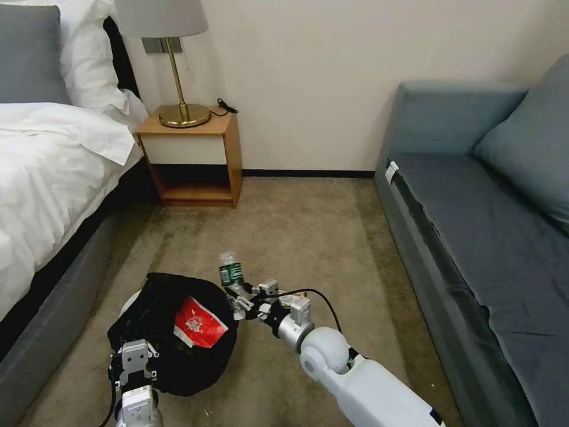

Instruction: Pick up the trash bin, then pick up the garbage on the floor and place it into the trash bin.

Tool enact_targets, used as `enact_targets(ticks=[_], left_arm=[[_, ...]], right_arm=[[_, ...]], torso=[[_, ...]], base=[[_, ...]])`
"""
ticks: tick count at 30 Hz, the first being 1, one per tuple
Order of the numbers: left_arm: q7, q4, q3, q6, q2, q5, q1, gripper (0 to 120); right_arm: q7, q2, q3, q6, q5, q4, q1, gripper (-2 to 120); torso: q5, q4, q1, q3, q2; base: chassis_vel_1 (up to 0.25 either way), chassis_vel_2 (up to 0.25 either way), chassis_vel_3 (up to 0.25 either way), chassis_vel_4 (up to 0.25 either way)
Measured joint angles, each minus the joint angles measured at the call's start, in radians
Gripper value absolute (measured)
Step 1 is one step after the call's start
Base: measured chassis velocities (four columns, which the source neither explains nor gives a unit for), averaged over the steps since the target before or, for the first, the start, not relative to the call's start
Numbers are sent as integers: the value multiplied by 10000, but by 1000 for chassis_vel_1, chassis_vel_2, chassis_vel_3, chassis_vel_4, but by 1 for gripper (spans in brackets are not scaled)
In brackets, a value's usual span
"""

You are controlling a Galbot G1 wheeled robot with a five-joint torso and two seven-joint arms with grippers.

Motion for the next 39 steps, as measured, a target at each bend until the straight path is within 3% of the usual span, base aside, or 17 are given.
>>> enact_targets(ticks=[16,27,36,39], left_arm=[[6,148,92,16,-78,19,-229,0],[-53,-60,275,18,-115,-367,-144,0],[19,-53,310,75,-58,-367,-327,0],[23,66,281,114,-20,-375,-461,0]], right_arm=[[-865,-189,-254,643,10,199,-146,36],[-853,45,-841,883,-758,-824,-11,36],[-618,131,-834,1023,-1010,-1280,62,63],[-558,122,-788,1071,-1014,-1337,63,79]], torso=[[1,-1,0,0,0],[0,-1,0,0,0],[1,-1,0,0,0],[1,-2,0,0,0]], base=[[0,0,0,0],[0,0,0,0],[0,0,0,0],[0,0,0,0]])
